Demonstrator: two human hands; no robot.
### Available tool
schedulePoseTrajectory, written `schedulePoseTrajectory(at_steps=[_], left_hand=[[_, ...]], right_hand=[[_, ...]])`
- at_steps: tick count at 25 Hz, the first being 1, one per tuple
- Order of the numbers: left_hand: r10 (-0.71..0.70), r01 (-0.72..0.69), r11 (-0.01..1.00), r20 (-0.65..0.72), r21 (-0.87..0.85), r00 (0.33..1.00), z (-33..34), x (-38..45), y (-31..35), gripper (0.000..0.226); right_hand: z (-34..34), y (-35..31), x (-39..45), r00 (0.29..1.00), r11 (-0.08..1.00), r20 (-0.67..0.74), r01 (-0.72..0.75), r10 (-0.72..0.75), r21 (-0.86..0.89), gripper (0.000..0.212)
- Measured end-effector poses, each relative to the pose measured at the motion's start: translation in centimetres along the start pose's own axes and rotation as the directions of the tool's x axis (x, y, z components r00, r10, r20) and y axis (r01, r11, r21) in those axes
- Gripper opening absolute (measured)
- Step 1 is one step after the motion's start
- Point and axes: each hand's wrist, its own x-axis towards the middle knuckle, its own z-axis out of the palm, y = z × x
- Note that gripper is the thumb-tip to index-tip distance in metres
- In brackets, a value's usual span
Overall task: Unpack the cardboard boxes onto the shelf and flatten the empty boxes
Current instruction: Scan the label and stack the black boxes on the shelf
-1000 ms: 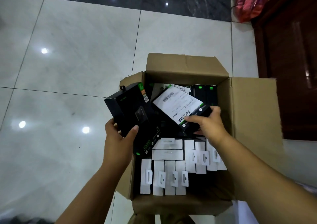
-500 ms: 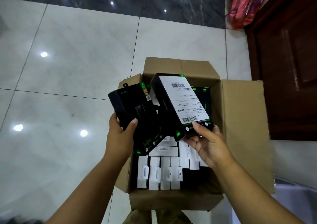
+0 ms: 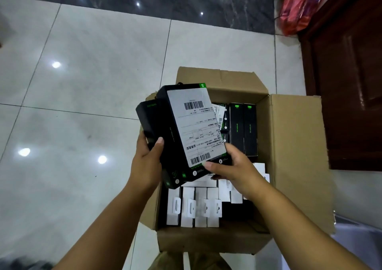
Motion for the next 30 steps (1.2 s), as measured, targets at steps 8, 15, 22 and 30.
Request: schedulePoseTrajectory(at_steps=[8, 15, 22, 30], left_hand=[[0.020, -0.013, 0.994, 0.059, -0.108, 0.998, -1.0, -0.6, 0.1, 0.065], [-0.038, 0.037, 0.993, -0.011, -0.114, 0.999, -2.0, -0.1, -0.6, 0.074], [-0.046, 0.044, 0.995, -0.017, -0.094, 0.999, -1.6, -3.1, 2.0, 0.077], [0.051, -0.044, 0.992, 0.054, -0.117, 0.997, -0.1, -10.0, 8.6, 0.068]], right_hand=[[2.9, 0.5, 0.5, 0.998, 0.992, 0.066, 0.012, -0.004, -0.122, 0.047], [3.5, 0.8, 1.1, 0.995, 0.981, 0.092, -0.005, 0.023, -0.193, 0.032], [2.7, -1.9, -1.3, 0.998, 0.974, -0.035, -0.049, 0.043, -0.222, 0.019], [1.1, -7.6, -9.3, 0.995, 0.984, -0.092, 0.023, -0.040, -0.179, 0.012]])
